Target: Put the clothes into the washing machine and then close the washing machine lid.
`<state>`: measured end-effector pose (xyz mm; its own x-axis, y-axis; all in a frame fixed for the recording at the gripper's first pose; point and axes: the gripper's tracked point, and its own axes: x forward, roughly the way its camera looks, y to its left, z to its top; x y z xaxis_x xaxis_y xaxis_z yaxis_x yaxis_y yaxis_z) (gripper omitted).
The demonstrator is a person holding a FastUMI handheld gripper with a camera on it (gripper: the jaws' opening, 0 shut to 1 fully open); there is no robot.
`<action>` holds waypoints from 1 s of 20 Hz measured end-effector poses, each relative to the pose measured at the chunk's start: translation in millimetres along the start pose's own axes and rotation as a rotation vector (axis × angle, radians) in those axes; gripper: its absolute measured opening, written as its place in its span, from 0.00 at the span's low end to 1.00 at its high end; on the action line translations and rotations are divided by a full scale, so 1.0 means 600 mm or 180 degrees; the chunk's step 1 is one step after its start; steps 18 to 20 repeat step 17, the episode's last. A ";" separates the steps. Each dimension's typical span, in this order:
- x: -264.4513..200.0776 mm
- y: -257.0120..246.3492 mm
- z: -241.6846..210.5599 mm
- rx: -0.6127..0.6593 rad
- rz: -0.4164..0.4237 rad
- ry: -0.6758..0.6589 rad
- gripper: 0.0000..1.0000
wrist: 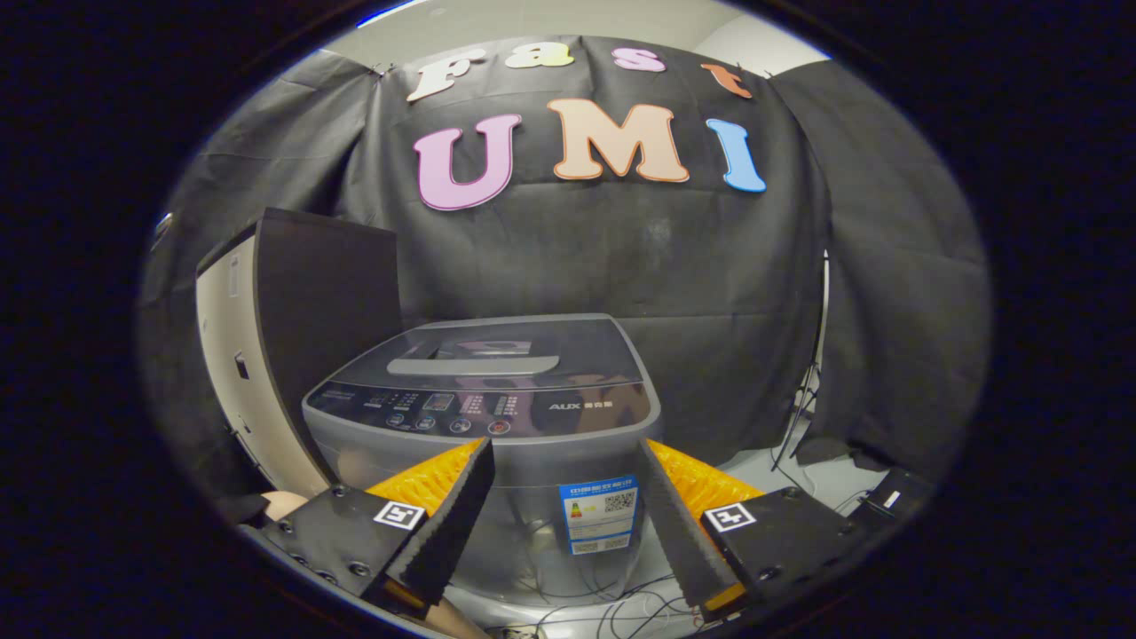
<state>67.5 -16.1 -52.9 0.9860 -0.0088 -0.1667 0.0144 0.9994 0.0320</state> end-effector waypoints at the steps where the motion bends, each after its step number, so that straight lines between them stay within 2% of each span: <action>1: 0.000 -0.006 -0.002 -0.0006 -0.0022 0.0012 0.99; 4: 0.001 -0.014 -0.004 0.0025 -0.0056 0.0016 0.99; 7: -0.002 -0.026 -0.033 0.0129 -0.0092 0.0198 0.97; 8: -0.023 -0.020 -0.025 0.0158 -0.0067 0.0160 0.97; 11: -0.031 -0.018 -0.004 0.0144 -0.0032 -0.0003 0.97; 20: -0.055 0.002 -0.012 -0.0085 0.0039 0.0036 0.97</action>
